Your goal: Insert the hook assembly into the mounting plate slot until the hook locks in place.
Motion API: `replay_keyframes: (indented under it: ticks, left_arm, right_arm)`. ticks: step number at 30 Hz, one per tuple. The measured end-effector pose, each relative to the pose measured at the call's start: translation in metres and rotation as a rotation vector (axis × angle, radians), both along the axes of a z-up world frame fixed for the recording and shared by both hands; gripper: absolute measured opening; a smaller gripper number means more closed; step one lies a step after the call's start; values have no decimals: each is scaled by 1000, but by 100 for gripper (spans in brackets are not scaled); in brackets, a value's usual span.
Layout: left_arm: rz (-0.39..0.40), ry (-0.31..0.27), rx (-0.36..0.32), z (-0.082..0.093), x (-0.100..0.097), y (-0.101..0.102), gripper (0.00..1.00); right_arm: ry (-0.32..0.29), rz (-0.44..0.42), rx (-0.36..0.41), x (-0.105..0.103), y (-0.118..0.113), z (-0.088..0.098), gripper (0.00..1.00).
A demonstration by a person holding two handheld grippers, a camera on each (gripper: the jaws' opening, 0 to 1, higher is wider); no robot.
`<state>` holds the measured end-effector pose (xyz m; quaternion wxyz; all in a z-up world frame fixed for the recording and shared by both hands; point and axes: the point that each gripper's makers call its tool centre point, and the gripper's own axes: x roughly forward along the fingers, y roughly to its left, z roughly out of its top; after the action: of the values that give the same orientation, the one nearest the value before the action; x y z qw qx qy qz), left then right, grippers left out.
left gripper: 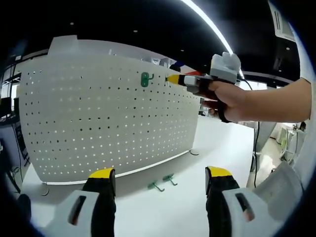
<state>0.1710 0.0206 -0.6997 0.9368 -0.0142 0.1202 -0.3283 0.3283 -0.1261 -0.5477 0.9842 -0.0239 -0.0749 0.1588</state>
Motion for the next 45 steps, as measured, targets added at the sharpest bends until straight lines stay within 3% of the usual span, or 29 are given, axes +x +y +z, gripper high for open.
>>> replay_keyframes:
  ticks: [24, 45]
  left_arm:
    - [20, 17, 10, -4, 1, 8, 76]
    - [27, 27, 23, -8, 5, 13, 76]
  right_arm:
    - [-22, -18, -18, 21, 0, 6, 1]
    - [-5, -27, -14, 29, 0, -1, 1]
